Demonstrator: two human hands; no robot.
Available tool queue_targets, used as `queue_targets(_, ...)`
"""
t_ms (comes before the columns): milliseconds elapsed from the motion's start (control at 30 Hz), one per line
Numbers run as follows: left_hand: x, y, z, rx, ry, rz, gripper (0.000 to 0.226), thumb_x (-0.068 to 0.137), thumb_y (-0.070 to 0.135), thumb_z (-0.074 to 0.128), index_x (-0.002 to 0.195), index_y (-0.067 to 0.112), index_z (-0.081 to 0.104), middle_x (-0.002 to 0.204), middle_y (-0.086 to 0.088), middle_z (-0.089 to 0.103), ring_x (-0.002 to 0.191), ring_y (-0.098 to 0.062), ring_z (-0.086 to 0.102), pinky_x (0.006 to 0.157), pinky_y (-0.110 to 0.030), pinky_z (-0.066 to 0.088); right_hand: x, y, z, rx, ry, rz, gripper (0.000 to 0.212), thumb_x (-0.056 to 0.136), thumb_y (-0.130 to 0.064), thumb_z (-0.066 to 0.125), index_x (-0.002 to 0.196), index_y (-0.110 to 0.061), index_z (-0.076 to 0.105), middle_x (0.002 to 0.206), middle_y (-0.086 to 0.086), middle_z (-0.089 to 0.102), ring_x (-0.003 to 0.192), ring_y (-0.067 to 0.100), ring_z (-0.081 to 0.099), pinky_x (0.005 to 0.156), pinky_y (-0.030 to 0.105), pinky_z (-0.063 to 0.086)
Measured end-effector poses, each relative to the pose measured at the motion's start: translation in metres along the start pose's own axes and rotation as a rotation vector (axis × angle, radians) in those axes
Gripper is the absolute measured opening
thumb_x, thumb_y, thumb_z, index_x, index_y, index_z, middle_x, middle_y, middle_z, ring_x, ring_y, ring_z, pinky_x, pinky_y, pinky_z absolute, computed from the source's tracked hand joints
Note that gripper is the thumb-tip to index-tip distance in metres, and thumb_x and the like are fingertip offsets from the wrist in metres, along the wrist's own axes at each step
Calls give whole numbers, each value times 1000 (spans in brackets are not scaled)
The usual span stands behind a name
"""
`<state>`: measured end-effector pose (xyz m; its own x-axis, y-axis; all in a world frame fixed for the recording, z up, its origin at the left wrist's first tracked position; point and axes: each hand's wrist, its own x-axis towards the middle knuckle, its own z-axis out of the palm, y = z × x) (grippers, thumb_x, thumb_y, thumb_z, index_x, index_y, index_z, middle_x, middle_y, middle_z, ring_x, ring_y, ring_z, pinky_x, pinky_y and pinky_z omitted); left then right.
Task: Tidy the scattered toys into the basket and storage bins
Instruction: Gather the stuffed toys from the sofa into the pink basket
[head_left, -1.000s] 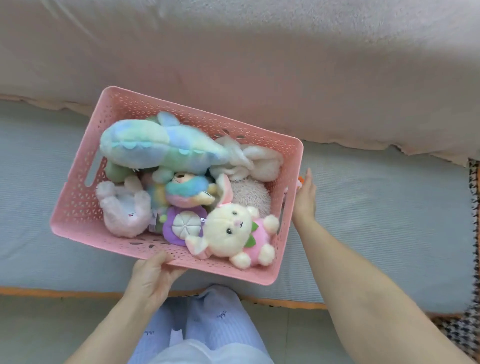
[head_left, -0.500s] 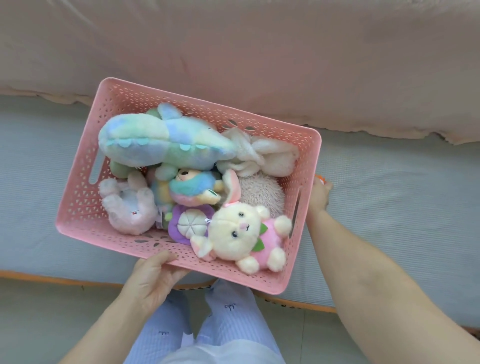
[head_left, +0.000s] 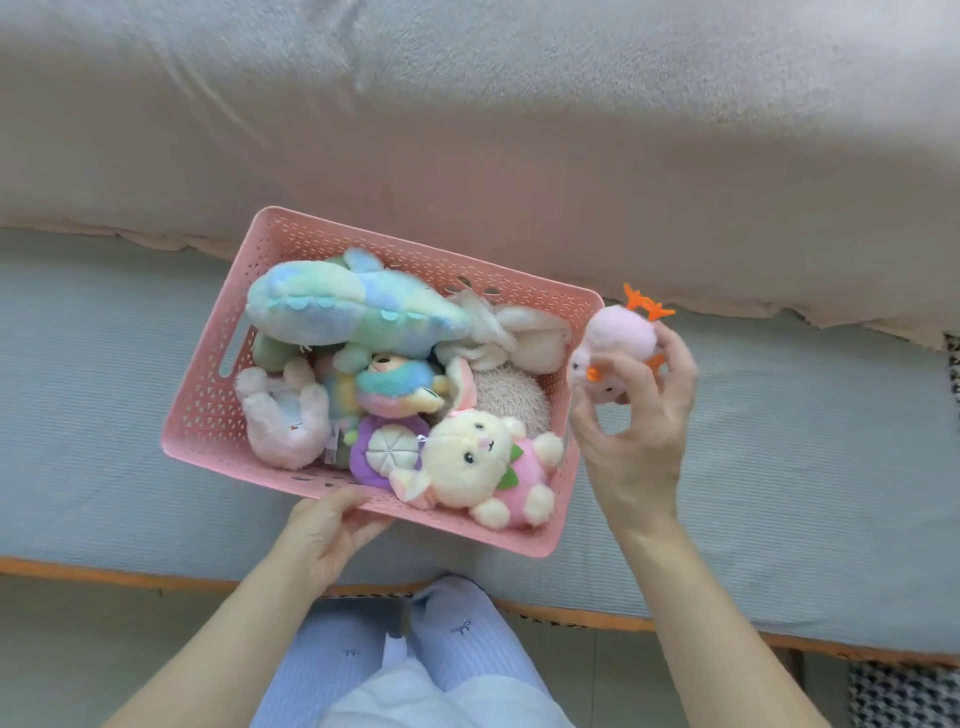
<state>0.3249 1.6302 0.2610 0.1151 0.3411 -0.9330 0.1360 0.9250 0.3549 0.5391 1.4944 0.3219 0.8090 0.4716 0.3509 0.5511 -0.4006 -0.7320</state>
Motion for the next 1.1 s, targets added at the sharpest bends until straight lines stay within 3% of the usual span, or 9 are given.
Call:
queue_targets(100,-6,2,-9,80,-8,33,35,87,-2,57,120,-7,47,107,-21,60,88,-29,61,57,-38,59,-17,-6,17,-168,-262,-23,24,82,-9,62,103,-20,61,145,11,30,106,32,57,75,37,54)
queue_targets(167,-11,4,-17,121,30,55,50,90,7,58,133,-5,36,120,-22,54,95,-34,60,69,-44,55,-25,-7,23,-308,-409,90,29,83,-11,64,111,-20,63,152,15,23,109,36,57,81,45,50)
queue_targets(333,-27,32,-42,372,371,388,29,92,11,50,115,-7,48,88,-22,57,66,-28,58,47,-25,51,-35,-24,13,-358,-429,341,46,85,-12,60,130,-19,52,156,8,15,136,25,33,103,42,31)
queue_targets(467,-32,85,-59,574,383,663,13,89,13,49,101,14,47,96,-12,60,78,-30,61,81,-43,52,-52,-34,7,-288,-445,578,51,90,-14,54,139,-13,39,156,8,12,144,21,15,113,38,21)
queue_targets(600,-24,142,-59,805,301,848,23,89,14,50,112,8,53,101,-5,57,95,-25,53,86,-36,41,-63,-39,12,-255,-349,731,64,89,-20,59,143,-10,28,152,8,24,140,23,25,113,40,27)
queue_targets(767,7,186,-63,1032,196,758,43,89,15,52,130,4,44,133,-17,46,122,-31,46,101,-43,37,-66,-31,25,-164,-259,997,75,87,-17,61,148,-9,16,153,11,25,139,27,28,113,42,26)
queue_targets(867,20,194,-65,1066,117,606,54,92,13,51,140,3,31,141,-18,40,127,-33,41,101,-42,35,-65,-24,35,-74,-210,1152,67,87,-13,59,145,-9,24,143,14,42,128,31,43,105,41,36)
queue_targets(1000,37,199,-67,1063,-47,447,39,94,11,46,132,3,42,121,-20,56,101,-34,57,85,-43,46,-66,-18,47,-75,-178,1226,36,88,-9,57,122,-6,50,121,14,58,111,30,54,91,36,42)
queue_targets(1100,49,206,-60,1089,-72,508,25,96,15,40,109,2,56,102,-17,62,86,-30,58,72,-38,47,-51,-13,51,-91,-122,1146,18,89,-8,52,106,-11,58,103,10,62,90,25,55,75,29,44)
